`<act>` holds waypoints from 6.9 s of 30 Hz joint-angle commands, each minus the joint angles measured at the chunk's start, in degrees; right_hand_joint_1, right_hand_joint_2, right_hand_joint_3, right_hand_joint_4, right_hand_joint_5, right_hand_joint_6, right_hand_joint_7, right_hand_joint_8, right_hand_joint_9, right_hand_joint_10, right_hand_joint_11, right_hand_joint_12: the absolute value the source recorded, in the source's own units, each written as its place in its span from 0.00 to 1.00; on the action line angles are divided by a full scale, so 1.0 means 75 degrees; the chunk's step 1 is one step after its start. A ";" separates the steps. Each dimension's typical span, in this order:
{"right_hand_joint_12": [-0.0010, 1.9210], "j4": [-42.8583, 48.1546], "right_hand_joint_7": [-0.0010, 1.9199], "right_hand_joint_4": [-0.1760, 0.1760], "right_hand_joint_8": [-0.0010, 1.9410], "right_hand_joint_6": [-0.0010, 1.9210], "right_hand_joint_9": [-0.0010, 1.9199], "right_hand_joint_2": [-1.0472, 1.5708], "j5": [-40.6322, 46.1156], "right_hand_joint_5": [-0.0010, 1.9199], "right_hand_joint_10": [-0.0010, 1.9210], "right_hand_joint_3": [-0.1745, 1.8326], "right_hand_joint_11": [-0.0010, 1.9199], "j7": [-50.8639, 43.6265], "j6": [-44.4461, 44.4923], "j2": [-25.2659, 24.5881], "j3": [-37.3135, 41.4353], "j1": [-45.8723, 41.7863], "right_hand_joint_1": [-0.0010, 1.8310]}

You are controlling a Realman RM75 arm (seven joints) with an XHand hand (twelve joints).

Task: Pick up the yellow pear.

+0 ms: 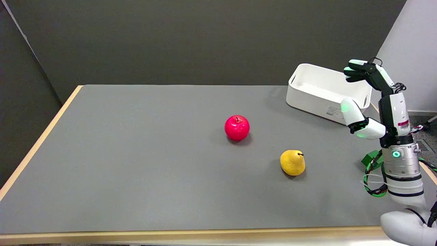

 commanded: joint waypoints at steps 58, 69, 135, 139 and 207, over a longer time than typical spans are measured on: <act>0.70 -0.0176 0.23 0.24 0.28 0.26 0.14 0.63 -0.0924 0.14 0.49 0.50 0.07 -0.2315 -0.2961 -0.0114 -0.0393 -0.1004 0.23; 0.69 -0.0395 0.22 0.26 0.30 0.28 0.16 0.62 -0.1105 0.13 0.47 0.54 0.08 -0.2304 -0.3109 -0.0269 -0.0628 -0.0649 0.20; 0.69 -0.0412 0.20 0.34 0.23 0.24 0.11 0.62 -0.1574 0.13 0.45 0.49 0.06 -0.1292 -0.3983 -0.0582 -0.1129 -0.0462 0.19; 0.71 -0.0439 0.22 0.41 0.26 0.29 0.15 0.63 -0.1574 0.16 0.48 0.50 0.08 -0.1350 -0.3973 -0.0619 -0.1135 -0.0420 0.20; 1.00 -0.0305 0.53 0.56 1.00 0.76 0.58 0.76 -0.2682 0.40 1.00 0.39 0.32 -0.2837 -0.5905 0.0403 0.0410 0.3590 0.54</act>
